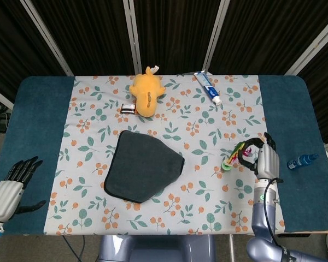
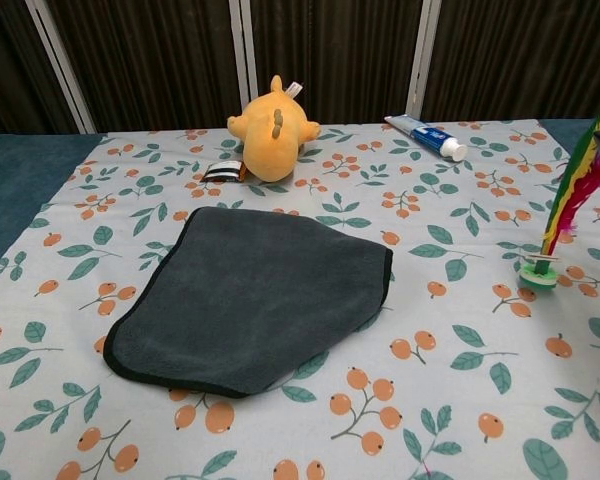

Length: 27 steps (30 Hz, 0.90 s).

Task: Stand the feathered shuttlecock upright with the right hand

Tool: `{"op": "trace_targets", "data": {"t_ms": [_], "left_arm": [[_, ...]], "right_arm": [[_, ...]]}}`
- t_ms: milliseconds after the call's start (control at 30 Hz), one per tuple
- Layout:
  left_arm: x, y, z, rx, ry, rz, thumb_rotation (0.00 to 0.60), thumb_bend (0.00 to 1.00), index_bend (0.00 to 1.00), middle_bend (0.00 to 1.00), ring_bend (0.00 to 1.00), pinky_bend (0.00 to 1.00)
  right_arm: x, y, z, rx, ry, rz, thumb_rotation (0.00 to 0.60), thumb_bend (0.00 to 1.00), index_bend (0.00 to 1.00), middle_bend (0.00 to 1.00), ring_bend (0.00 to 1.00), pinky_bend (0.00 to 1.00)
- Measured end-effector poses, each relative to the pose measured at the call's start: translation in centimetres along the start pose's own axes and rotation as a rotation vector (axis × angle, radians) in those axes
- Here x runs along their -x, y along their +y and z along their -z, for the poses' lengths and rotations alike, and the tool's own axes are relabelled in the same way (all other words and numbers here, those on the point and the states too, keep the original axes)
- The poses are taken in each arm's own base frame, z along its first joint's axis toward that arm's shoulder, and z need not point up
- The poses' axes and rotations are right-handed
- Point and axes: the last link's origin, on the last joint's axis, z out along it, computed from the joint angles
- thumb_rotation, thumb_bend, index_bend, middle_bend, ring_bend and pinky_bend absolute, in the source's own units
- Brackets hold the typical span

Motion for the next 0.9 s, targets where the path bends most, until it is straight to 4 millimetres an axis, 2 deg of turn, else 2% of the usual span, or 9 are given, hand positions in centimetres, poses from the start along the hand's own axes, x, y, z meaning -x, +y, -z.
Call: {"op": "trace_targets", "data": {"t_ms": [533,733,900], "left_arm": [[0.0,0.0,0.0,-0.004,-0.005,-0.002,0.595,0.18,0.0,0.0,0.0,0.0],[0.0,0.0,0.0,-0.004,-0.004,0.0,0.597,0.18,0.0,0.0,0.0,0.0],[0.0,0.0,0.0,-0.003,-0.003,0.001,0.598,0.18,0.0,0.0,0.0,0.0]], "right_arm": [[0.1,1.0,0.2,0.029,-0.007,0.004,0.6,0.39,0.62,0.35,0.0,0.0],[0.1,1.4,0.9,0.035,-0.018,0.002,0.6,0.38,0.53,0.27,0.0,0.0],[0.0,1.7,1.6,0.038,-0.028,0.001,0.6,0.35,0.37,0.16,0.0,0.0]]}}
